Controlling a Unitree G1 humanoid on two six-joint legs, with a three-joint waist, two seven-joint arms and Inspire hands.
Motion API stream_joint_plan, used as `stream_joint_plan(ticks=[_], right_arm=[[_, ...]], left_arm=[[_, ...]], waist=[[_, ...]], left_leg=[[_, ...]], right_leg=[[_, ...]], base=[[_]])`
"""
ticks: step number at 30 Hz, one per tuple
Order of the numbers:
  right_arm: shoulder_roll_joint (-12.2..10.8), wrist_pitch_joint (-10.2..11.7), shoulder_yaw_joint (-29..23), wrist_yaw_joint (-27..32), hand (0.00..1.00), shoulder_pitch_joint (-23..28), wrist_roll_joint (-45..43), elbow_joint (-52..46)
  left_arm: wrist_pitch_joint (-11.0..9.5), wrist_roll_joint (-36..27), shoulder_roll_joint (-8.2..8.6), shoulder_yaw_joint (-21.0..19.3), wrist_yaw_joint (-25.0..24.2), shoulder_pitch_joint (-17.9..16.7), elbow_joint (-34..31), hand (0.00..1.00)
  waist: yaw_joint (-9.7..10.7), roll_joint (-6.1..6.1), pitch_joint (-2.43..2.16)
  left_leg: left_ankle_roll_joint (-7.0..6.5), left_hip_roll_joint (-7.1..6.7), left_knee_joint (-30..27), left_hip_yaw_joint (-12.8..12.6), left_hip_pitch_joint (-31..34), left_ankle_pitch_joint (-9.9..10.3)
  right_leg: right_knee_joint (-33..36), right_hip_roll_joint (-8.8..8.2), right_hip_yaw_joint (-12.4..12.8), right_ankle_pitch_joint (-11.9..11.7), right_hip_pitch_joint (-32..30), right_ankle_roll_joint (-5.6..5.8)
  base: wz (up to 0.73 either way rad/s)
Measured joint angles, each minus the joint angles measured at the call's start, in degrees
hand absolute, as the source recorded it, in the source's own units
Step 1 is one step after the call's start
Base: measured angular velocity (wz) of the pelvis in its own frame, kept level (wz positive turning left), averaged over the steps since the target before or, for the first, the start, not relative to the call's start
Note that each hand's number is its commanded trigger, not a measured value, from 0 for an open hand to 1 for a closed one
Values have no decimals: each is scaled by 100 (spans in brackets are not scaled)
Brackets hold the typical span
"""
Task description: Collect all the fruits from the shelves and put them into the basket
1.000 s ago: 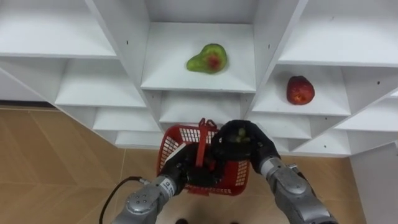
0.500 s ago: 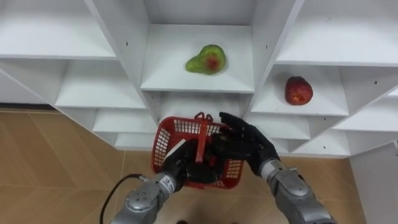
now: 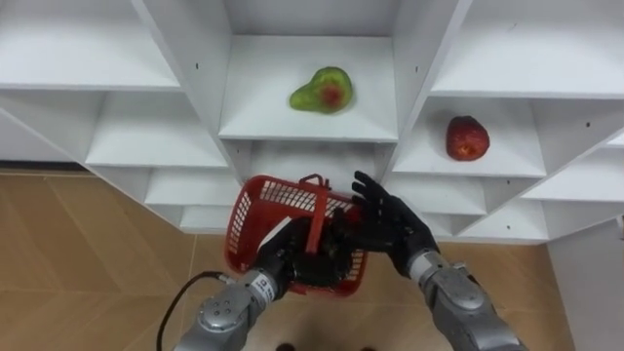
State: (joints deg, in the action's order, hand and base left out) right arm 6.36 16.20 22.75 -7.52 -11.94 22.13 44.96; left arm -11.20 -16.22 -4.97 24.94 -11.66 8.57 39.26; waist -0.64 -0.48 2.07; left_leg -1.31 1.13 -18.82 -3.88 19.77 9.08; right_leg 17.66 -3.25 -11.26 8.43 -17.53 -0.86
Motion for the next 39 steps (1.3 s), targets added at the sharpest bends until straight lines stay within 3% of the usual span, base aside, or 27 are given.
stream_joint_plan(ticks=[8, 18, 31, 35, 39], right_arm=[[10, 93, 106, 44, 0, 25, 0, 57], [92, 43, 143, 35, 0, 143, -248, 120], [110, -208, 195, -307, 0, 317, -757, -120], [118, -261, 190, -365, 0, 513, -1049, -268], [118, -289, 185, -365, 0, 618, -1361, -350]], left_arm=[[0, 14, -26, -32, 0, 1, 0, 100], [0, 25, -117, 76, -12, -25, 21, 100], [-3, 26, -249, 5, -32, -483, 26, 100], [-4, 83, -320, 0, -21, -629, 51, 100], [-4, 95, -338, -23, 2, -690, 262, 100]], waist=[[33, 6, -2], [1, -4, -7], [-108, 22, -66], [-100, 118, -125], [-112, 186, -138]], left_leg=[[0, 10, -58, 3, -54, 0], [-3, 19, -17, -22, -143, -2], [11, -28, 224, -3, -504, -31], [9, -88, 267, 113, -671, -31], [3, -93, 327, 149, -856, -34]], right_leg=[[9, -24, -24, -1, 90, -2], [-22, 30, 15, -8, 159, -10], [-162, -6, 2, 13, 475, 15], [-237, -1, -47, 32, 688, 40], [-315, -2, -76, 37, 904, 56]], base=[[1], [-1], [0], [10], [6]])
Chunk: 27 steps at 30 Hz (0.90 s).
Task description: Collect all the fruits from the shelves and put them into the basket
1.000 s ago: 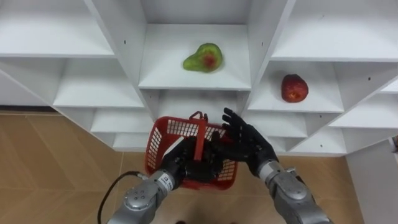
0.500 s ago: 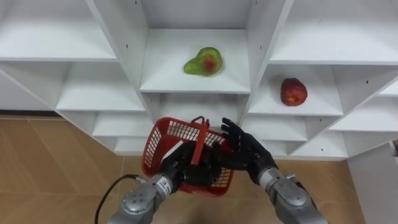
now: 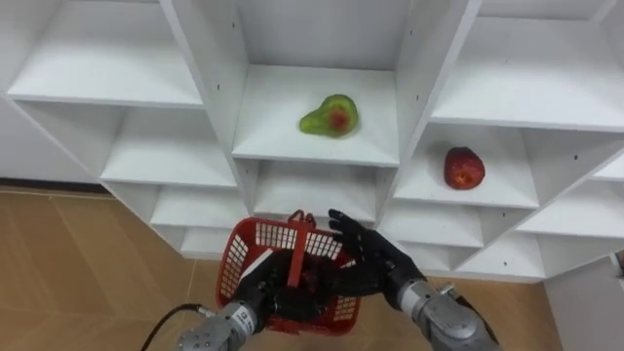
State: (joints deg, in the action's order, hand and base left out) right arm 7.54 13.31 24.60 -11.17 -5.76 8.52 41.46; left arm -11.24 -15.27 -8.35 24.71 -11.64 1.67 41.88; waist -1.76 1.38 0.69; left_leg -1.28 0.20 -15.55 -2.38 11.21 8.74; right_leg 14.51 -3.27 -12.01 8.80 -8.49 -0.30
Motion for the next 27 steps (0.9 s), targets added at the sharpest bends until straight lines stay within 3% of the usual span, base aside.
stream_joint_plan(ticks=[10, 14, 21, 27], right_arm=[[193, -142, -13, -27, 0, 523, -978, -1309], [200, -166, -98, -24, 0, 696, -1340, -1807], [395, -345, -118, -102, 0, 761, -1562, -2817], [457, -344, -174, -103, 0, 758, -1560, -3541]], left_arm=[[0, 258, -3, -491, 237, -147, 314, 100], [0, 364, 126, -653, 393, -256, 317, 100], [1, 464, 87, -671, 479, -321, 516, 100], [2, 484, 22, -669, 485, -417, 550, 100]], waist=[[-16, 13, 26], [-31, 22, 24], [-39, 84, 27], [-24, 148, 30]], left_leg=[[11, -11, 201, -11, -377, -1], [14, -11, 268, -38, -457, -3], [15, -14, 429, -95, -676, -3], [17, -6, 528, -155, -951, 0]], right_leg=[[-202, 23, -80, -4, 406, 7], [-265, 30, -58, -5, 463, 7], [-287, 27, 37, 17, 565, 31], [-386, 43, 92, 17, 809, 34]], base=[[2], [-2], [-8], [-6]])
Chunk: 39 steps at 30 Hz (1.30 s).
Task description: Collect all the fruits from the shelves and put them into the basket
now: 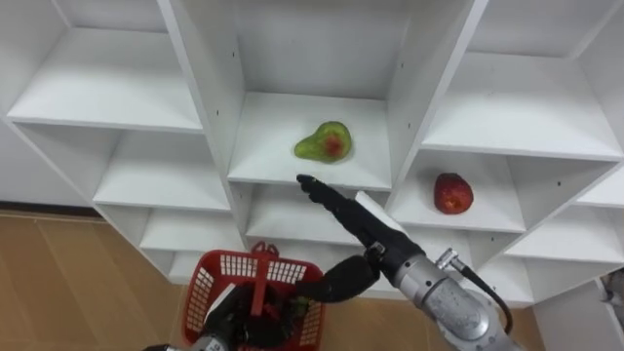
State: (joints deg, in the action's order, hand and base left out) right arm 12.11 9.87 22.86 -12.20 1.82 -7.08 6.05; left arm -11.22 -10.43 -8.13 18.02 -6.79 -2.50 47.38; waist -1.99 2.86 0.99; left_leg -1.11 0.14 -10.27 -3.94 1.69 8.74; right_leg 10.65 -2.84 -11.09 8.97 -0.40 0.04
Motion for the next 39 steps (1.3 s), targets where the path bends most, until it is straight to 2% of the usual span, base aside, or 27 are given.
stream_joint_plan(ticks=[8, 13, 19, 25, 29, 34, 39], right_arm=[[-1, 51, -269, 215, 0, -66, -228, -263], [26, 83, -380, 327, 0, -82, -248, -385], [168, 89, -415, 406, 0, -309, -253, -644], [168, 160, -454, 609, 0, -609, -339, -949], [169, 156, -458, 680, 0, -688, -452, -949], [171, 122, -477, 712, 0, -688, -455, -946], [190, 51, -517, 747, 0, -830, -504, -703]], left_arm=[[0, 0, -77, -66, 51, -80, -2, 100], [-1, -2, -87, -147, 119, -78, -1, 100], [-2, -4, -106, -153, 120, -77, 5, 100], [-1, 18, -118, -158, 121, -78, 5, 100], [9, 379, -130, -219, 115, -81, 0, 100], [117, 446, -56, -360, 99, -88, 0, 100], [217, 462, -49, -435, 102, -85, -1, 100]], waist=[[-22, 102, -48], [-27, 174, -12], [-99, 183, -8], [-170, 211, 2], [-247, 234, 0], [-321, 263, 3], [-333, 384, 24]], left_leg=[[2, 6, 52, -16, -163, -1], [2, 8, 47, -31, -161, -1], [2, 15, 69, -61, -192, 0], [2, 15, 72, -16, -194, 1], [2, 7, 64, 0, -185, 0], [2, 6, 52, 31, -175, 0], [3, -1, 30, 155, -166, 0]], right_leg=[[-7, -1, 4, 3, 152, 4], [-5, 0, 6, 3, 149, 4], [3, 1, 8, 3, 145, 4], [11, -1, -11, 3, 161, 4], [11, -1, -23, 3, 162, 4], [14, -4, -25, 3, 166, 4], [1, -12, -165, 3, 221, 4]], base=[[0], [0], [-2], [1], [0], [3], [10]])
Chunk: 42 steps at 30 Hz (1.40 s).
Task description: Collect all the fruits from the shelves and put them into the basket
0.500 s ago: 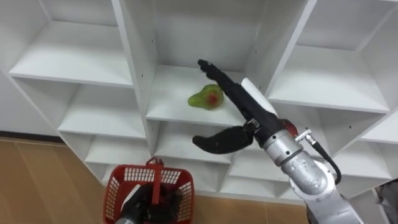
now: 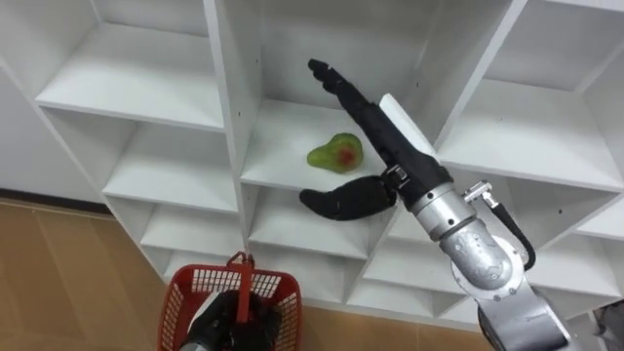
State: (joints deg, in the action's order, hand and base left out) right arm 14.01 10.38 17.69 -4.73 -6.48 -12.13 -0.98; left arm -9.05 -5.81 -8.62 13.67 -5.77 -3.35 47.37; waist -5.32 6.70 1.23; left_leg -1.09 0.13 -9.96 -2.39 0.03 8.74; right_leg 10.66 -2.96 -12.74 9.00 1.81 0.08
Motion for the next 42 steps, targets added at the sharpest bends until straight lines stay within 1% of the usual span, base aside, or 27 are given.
stream_joint_plan(ticks=[2, 5, 9, 11, 13, 15, 19, 21, 22, 23, 25, 26, 27, 29, 32, 34, 35, 38, 39, 42], right_arm=[[0, -44, -41, 52, 0, -63, -2, 79], [-18, -45, -42, 158, 0, -301, 11, 391], [-17, -55, -103, 206, 0, -715, 39, 921], [-18, -55, -158, 253, 0, -821, 21, 1098], [-17, -58, -254, 271, 0, -828, 2, 1164], [-17, -117, -321, 271, 0, -833, 24, 1231], [-15, -191, -333, 270, 0, -864, 68, 1591], [-14, -305, -342, 263, 0, -868, 85, 1677], [-14, -305, -349, 263, 0, -884, 82, 1715], [-14, -307, -363, 263, 0, -951, 82, 1821], [-5, -358, -395, 279, 0, -1046, 83, 1887], [1, -379, -408, 303, 0, -1081, 111, 1887], [2, -379, -418, 339, 0, -1089, 168, 1886], [17, -379, -445, 341, 0, -1095, 389, 1910], [26, -379, -484, 338, 0, -1313, 658, 2270], [29, -401, -599, 333, 0, -1411, 874, 2436], [42, -407, -678, 336, 0, -1482, 1037, 2546], [137, -423, -782, 332, 0, -1562, 1451, 2615], [191, -425, -782, 332, 0, -1592, 1497, 2615], [324, -426, -783, 326, 0, -1641, 1528, 2615]], left_arm=[[6, 48, -5, 1, 0, 0, 0, 100], [42, 53, -15, 0, -2, 6, -2, 100], [55, 107, -20, -4, -113, 5, -8, 100], [56, 188, -19, -54, -140, 7, -19, 100], [108, 404, -16, -123, -190, 1, -99, 100], [191, 610, -36, -212, -265, 3, -166, 100], [277, 657, -43, -288, -331, 18, -176, 100], [316, 656, -34, -320, -359, 18, -174, 100], [333, 656, -31, -329, -372, 18, -174, 100], [367, 657, -32, -331, -390, 19, -174, 100], [387, 657, -31, -331, -397, 18, -174, 100], [401, 662, -32, -332, -408, 18, -174, 100], [418, 669, -38, -350, -444, 19, -174, 100], [434, 678, -35, -391, -471, 19, -173, 100], [450, 677, -63, -460, -480, 20, -160, 100], [483, 678, -91, -464, -487, 18, -120, 100], [541, 678, -103, -467, -491, 21, -120, 100], [603, 678, -106, -521, -499, 47, -120, 100], [652, 678, -99, -586, -506, 45, -119, 100], [669, 679, -111, -666, -513, 51, -121, 100]], waist=[[-6, 37, -6], [-3, 52, -11], [-83, 61, -8], [-104, 82, -3], [-132, 116, -1], [-147, 141, 4], [-159, 181, 13], [-157, 213, 26], [-153, 222, 26], [-144, 249, 21], [-140, 290, 21], [-140, 325, 10], [-144, 365, -13], [-149, 420, -29], [-149, 488, 5], [-138, 496, 8], [-130, 495, 9], [-138, 493, 10], [-146, 491, 12], [-156, 494, 10]], left_leg=[[5, -2, -41, 51, 36, 5], [10, -3, -68, 105, 48, 7], [13, 2, -76, 105, 10, 5], [15, 0, -88, 124, 9, 6], [15, -1, -101, 142, 28, 6], [16, -3, -128, 161, 43, 7], [16, -4, -146, 175, 59, 7], [16, -13, -148, 191, 93, 7], [16, -20, -150, 199, 97, 7], [15, -57, -172, 217, 95, 6], [12, -75, -182, 258, 100, 4], [10, -79, -186, 272, 111, 4], [10, -83, -190, 296, 124, 3], [9, -82, -196, 333, 125, 3], [9, -83, -223, 361, 128, 4], [5, -83, -231, 416, 158, 9], [1, -86, -283, 432, 220, 17], [2, -93, -432, 499, 370, 33], [6, -94, -480, 513, 413, 44], [11, -96, -544, 564, 454, 52]], right_leg=[[-4, -2, -25, 0, 5, 0], [-4, -2, -93, 0, 25, 0], [-6, 0, -109, -1, 83, -2], [-9, -5, -151, -1, 107, -2], [-11, -4, -166, -1, 106, -2], [-10, -5, -179, -1, 107, -2], [-6, -6, -199, -1, 107, -2], [-10, -14, -225, 0, 102, -1], [-11, -16, -234, 0, 102, -1], [-16, -20, -241, 2, 102, -1], [-17, -30, -265, 2, 104, -1], [-16, -36, -282, 2, 106, -1], [-16, -41, -314, 2, 109, -1], [-8, -45, -323, 2, 128, -1], [-6, -47, -332, 2, 166, 0], [-7, -52, -401, 2, 168, 0], [-12, -53, -436, 3, 161, 1], [-12, -43, -475, 3, 102, 2], [-12, -35, -476, 3, 98, 2], [-12, -23, -477, 3, 102, 2]], base=[[16], [9], [1], [8], [6], [4], [1], [2], [5], [6], [7], [10], [11], [13], [8], [10], [16], [17], [13], [10]])
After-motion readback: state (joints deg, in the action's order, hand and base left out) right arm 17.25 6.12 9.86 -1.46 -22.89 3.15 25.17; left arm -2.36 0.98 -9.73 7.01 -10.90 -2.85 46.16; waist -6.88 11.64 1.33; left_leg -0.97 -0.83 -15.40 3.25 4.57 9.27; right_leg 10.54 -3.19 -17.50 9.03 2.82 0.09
